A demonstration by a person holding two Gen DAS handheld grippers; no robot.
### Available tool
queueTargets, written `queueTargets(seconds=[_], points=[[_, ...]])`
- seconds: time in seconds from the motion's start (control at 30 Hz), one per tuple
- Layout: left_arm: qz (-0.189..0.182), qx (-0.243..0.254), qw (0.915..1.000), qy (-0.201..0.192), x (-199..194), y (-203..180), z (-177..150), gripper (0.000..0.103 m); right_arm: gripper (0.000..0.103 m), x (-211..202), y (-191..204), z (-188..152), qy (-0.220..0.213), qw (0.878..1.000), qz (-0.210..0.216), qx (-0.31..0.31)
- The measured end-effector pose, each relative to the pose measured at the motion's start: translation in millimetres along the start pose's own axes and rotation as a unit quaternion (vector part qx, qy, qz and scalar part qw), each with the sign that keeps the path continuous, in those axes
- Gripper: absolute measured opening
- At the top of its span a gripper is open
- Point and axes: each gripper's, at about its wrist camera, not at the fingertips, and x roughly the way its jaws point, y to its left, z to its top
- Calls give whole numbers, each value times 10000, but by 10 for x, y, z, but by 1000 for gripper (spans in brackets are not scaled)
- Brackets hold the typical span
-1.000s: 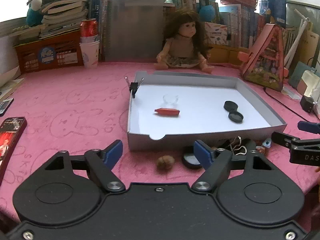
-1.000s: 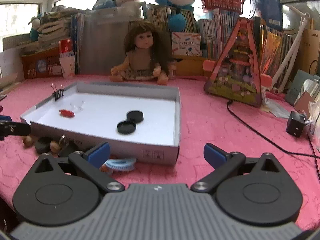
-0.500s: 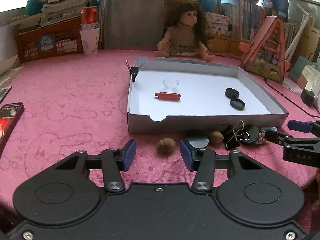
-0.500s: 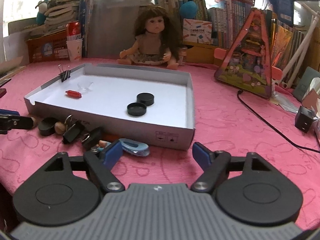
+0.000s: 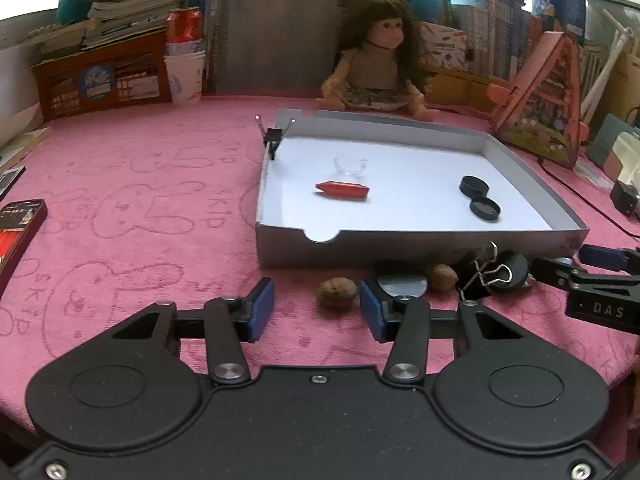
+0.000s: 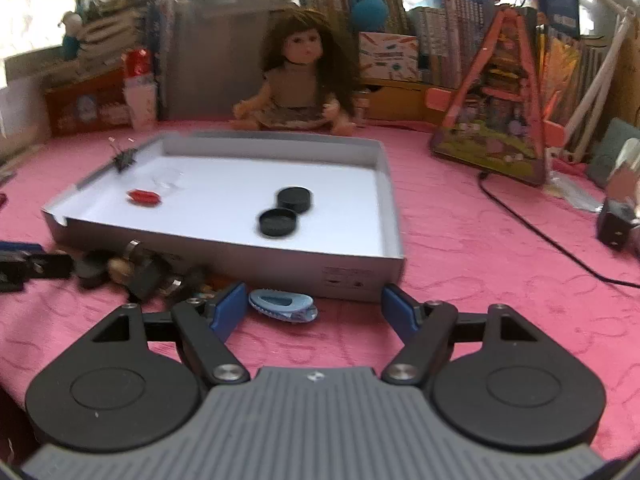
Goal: Organize rigid objects
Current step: 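Withdraw both tools from the tray toward the items lying in front of it, then close the left tool on the walnut while the right tool grips the light blue clip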
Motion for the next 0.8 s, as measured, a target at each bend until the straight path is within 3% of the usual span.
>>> queueTargets(seconds=[0.37,0.63,0.8], points=[[22,-71,10000,-31,-8,18,1,46,88,-2,-74,-69,-41,9984,-562,110],[59,65,9999,-93,25,-97,-31,45,88,-33,-64,-142,-119,9982,-446,371],[6,77,9999,-111,20,-117,-36,24,73,-36,-12,-137,-164,9992,-199,320]])
